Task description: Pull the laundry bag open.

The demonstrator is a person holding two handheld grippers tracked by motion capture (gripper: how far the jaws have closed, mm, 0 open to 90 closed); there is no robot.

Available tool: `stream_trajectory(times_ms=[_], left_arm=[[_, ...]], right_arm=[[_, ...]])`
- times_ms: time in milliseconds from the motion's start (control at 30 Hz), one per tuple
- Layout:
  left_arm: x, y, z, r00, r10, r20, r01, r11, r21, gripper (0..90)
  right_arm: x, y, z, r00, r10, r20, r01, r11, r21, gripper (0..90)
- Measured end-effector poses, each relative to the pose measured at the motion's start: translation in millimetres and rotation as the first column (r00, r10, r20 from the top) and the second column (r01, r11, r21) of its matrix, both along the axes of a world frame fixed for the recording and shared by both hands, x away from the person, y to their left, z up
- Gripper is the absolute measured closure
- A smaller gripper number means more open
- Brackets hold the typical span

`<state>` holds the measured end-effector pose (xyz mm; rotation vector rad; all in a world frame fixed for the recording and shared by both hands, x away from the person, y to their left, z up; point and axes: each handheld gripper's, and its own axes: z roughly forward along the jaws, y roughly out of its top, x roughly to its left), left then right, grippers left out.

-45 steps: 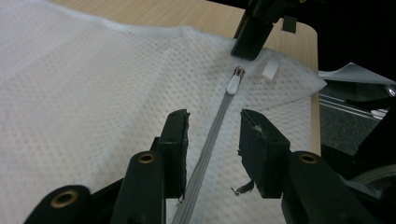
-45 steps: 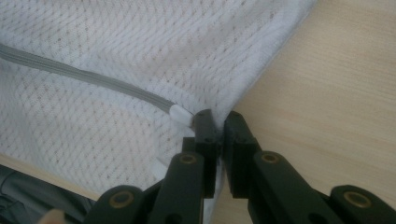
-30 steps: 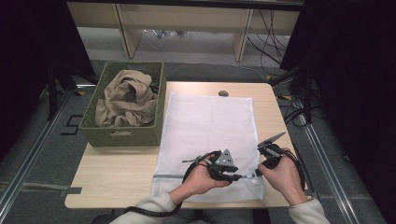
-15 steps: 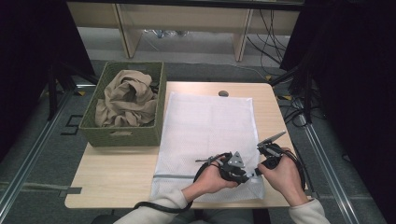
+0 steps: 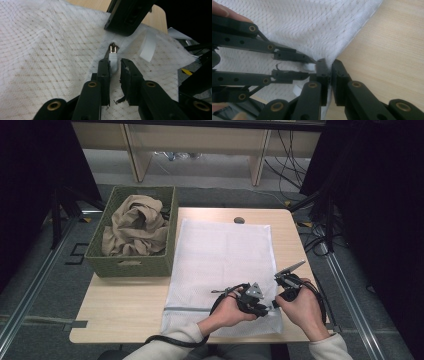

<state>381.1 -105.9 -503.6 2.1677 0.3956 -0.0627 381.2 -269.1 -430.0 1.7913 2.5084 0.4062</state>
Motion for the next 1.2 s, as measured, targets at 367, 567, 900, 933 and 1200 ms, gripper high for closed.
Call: stream_trajectory(times_ms=[367,567,900,933,1200], left_arm=[[-1.7,-5.5,-1.0,0.9956,0.026,-0.090,-0.029,0.9992,-0.029,77.3],[0.0,-4.4,-0.3,0.9918,0.048,-0.118,-0.053,0.9980,-0.035,81.0],[-0.6,-4.5,2.3,0.9908,0.070,-0.116,-0.069,0.9976,0.007,84.0],[-0.7,-4.3,2.8,0.9914,0.068,-0.112,-0.067,0.9977,0.010,84.5],[-2.4,-2.6,6.5,0.9901,0.073,-0.120,-0.074,0.9973,-0.003,86.4]], right_arm=[[-1.1,1.0,1.8,1.0000,-0.006,0.000,0.006,1.0000,0.002,86.2],[-1.1,1.1,1.8,1.0000,-0.001,-0.002,0.001,1.0000,0.002,86.2],[-4.9,8.3,5.1,0.9970,-0.065,-0.042,0.065,0.9979,-0.004,86.2],[-3.9,6.2,3.8,0.9986,-0.041,-0.032,0.041,0.9992,-0.001,86.1],[-2.1,1.6,1.3,1.0000,-0.002,0.008,0.002,1.0000,0.004,86.2]])
